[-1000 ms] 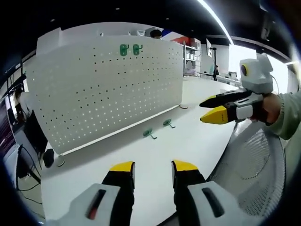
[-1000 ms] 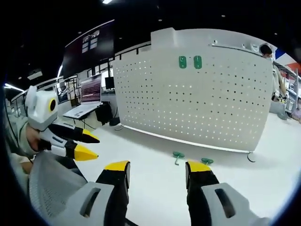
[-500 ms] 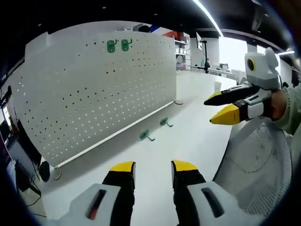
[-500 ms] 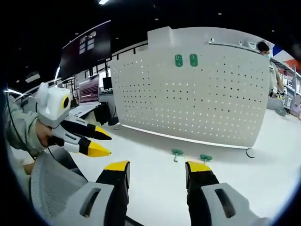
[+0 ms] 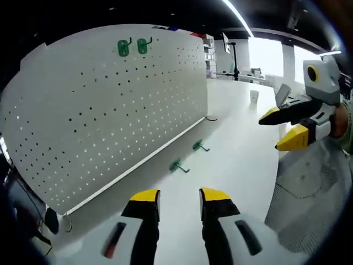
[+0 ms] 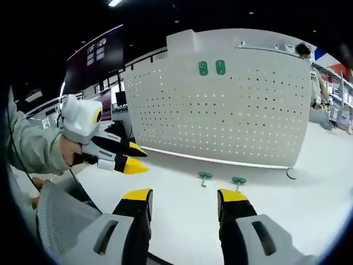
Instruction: Insert the hook assembly into the mounting plate slot until the hook locks in place.
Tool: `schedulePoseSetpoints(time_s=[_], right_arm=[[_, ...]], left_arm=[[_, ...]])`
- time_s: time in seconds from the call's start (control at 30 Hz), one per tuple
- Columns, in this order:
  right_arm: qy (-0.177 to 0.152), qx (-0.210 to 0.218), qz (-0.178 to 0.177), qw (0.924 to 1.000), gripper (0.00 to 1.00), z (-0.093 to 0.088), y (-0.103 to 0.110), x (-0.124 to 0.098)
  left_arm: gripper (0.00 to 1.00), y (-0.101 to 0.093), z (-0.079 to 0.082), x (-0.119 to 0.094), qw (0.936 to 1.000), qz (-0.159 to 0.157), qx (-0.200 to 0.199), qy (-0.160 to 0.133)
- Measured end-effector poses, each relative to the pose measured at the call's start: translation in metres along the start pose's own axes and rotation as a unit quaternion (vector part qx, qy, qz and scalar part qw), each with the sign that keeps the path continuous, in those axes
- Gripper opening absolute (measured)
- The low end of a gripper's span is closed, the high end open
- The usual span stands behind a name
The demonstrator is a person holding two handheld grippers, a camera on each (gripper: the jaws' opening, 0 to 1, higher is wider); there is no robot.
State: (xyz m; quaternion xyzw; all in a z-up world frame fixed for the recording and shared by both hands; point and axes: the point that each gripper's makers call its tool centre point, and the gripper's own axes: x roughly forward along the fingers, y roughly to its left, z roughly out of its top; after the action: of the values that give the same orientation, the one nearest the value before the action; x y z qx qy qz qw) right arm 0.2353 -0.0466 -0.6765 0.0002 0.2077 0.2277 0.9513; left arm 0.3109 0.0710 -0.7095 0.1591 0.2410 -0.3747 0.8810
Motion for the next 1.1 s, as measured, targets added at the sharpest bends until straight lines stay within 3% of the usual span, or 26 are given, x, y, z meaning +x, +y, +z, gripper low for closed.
schedulePoseSetpoints(time_s=[1.1], right_arm=[[0.009,0.041,-0.023,0.9989,0.45,-0.006,-0.007,-0.003]], left_arm=[[0.28,0.021,-0.011,0.103,0.9920,-0.068,0.094,0.049]])
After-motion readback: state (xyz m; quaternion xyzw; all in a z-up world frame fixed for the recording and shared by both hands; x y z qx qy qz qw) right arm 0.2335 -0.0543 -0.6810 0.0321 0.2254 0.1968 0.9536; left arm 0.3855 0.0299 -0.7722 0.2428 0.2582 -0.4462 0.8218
